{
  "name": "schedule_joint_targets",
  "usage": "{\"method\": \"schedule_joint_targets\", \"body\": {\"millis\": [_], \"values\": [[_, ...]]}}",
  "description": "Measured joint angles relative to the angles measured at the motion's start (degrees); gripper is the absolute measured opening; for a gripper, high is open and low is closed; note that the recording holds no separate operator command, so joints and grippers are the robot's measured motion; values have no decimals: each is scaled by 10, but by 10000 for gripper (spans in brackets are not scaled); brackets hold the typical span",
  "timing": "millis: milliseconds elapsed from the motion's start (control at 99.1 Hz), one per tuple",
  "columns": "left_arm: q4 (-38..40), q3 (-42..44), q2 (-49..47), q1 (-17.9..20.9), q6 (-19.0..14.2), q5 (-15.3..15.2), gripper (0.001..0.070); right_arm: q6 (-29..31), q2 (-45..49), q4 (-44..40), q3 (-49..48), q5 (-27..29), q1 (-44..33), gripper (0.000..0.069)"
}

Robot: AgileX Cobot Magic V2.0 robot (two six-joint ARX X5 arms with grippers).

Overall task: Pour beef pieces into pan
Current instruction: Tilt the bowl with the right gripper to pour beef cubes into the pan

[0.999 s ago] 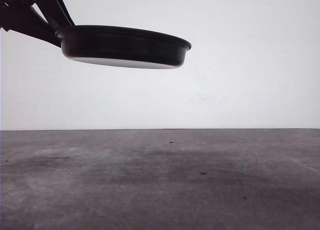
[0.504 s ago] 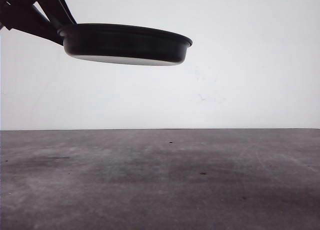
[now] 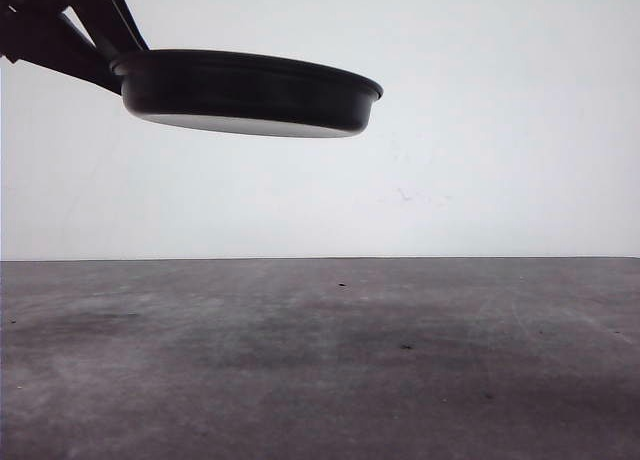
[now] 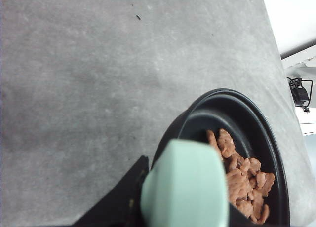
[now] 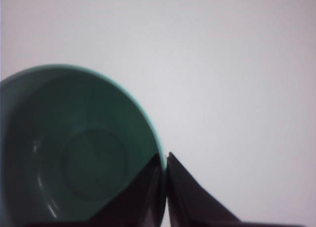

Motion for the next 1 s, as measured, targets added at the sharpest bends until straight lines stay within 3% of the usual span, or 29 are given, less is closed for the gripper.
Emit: {"method": "schedule_joint_targets", "body": {"millis": [524,696,867,999], "values": [[0,17,1,0,2,7,48,38,42,66,0,1,-28,10],[0,17,1,0,4,7,48,39,47,114,5,39,-24,10],[-1,17,1,0,4,9,48,51,45,111,14,66,-14,10],[-6,17,1,0,10,10,48,121,44,100,14,166,-24,10]]}}
